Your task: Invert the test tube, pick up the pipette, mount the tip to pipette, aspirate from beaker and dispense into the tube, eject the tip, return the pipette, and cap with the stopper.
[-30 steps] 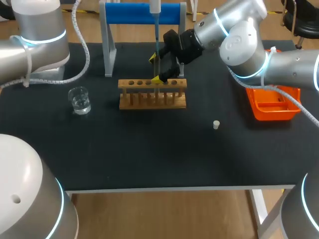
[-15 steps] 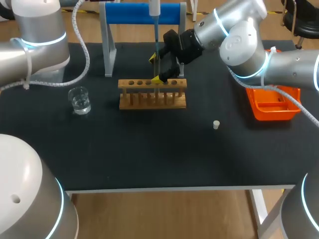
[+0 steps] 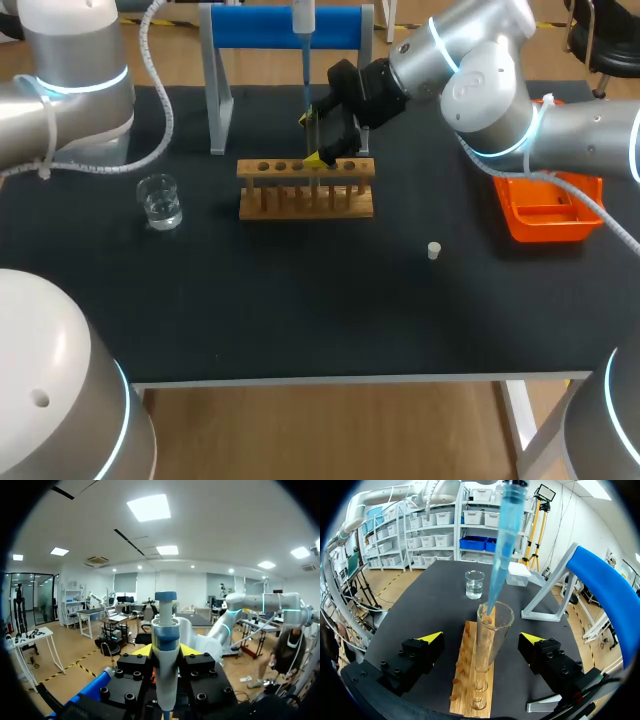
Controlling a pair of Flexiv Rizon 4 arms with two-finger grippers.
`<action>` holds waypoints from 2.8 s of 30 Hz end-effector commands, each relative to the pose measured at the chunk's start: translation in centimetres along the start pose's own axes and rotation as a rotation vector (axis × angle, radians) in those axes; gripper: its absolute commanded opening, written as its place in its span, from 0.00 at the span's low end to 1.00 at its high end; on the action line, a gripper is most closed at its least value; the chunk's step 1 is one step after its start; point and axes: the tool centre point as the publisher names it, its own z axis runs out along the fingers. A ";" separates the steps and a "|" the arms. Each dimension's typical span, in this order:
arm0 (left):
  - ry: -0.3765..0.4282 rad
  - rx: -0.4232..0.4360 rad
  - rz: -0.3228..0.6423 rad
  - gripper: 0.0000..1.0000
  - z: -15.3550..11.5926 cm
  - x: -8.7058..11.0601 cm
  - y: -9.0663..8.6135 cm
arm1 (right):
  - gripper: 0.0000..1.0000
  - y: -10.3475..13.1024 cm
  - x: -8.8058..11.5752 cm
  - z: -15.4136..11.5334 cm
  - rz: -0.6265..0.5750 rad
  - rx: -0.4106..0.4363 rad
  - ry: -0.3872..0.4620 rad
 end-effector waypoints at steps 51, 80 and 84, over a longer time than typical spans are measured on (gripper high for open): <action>-0.005 0.000 0.007 0.00 0.5 -0.2 0.5 | 1.00 0.0 0.0 -0.1 0.000 0.003 0.000; 0.013 0.051 0.022 0.00 0.6 0.5 1.5 | 1.00 0.0 0.0 -0.1 0.000 0.003 0.000; 0.015 0.051 0.021 0.00 0.7 0.5 1.6 | 1.00 0.0 0.0 -0.1 0.000 0.003 0.000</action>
